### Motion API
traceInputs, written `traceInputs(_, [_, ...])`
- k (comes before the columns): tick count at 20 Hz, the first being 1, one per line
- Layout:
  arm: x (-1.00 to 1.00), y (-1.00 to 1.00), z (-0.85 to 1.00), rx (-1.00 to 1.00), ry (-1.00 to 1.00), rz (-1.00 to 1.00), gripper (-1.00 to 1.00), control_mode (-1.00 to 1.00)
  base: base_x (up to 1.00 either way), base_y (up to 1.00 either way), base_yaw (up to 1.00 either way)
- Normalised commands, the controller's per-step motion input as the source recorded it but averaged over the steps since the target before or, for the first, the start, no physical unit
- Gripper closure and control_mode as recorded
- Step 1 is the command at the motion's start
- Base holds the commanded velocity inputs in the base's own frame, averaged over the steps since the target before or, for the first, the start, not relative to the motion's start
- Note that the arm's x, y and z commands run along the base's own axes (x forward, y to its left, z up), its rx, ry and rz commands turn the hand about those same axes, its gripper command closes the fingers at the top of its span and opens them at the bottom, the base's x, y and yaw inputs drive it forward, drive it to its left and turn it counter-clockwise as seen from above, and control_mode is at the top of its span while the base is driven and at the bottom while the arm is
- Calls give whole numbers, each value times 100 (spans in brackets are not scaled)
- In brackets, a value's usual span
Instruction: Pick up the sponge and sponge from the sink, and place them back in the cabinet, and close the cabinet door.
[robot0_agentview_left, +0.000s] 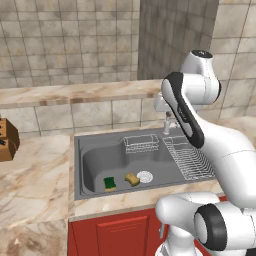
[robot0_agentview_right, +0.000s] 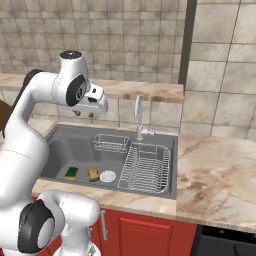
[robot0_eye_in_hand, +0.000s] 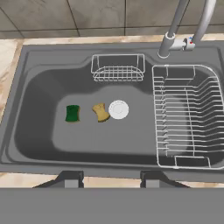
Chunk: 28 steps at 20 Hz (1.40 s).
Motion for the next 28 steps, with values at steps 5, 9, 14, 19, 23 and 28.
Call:
traceInputs(5, [0, -1, -2, 0, 0, 3, -100, -100, 0, 0, 0])
traceInputs(9, [1, 0, -6, 0, 0, 4, -100, -100, 0, 0, 0])
traceInputs(14, [31, 0, -24, 0, 1, 4, -100, -100, 0, 0, 0])
traceInputs(19, [21, 0, -24, 0, 0, 2, -100, -100, 0, 0, 0])
traceInputs(23, [39, 6, -21, -2, 1, 0, -100, -100, 0, 0, 0])
traceInputs(28, [39, 16, -25, -5, 1, 0, -100, -100, 0, 0, 0])
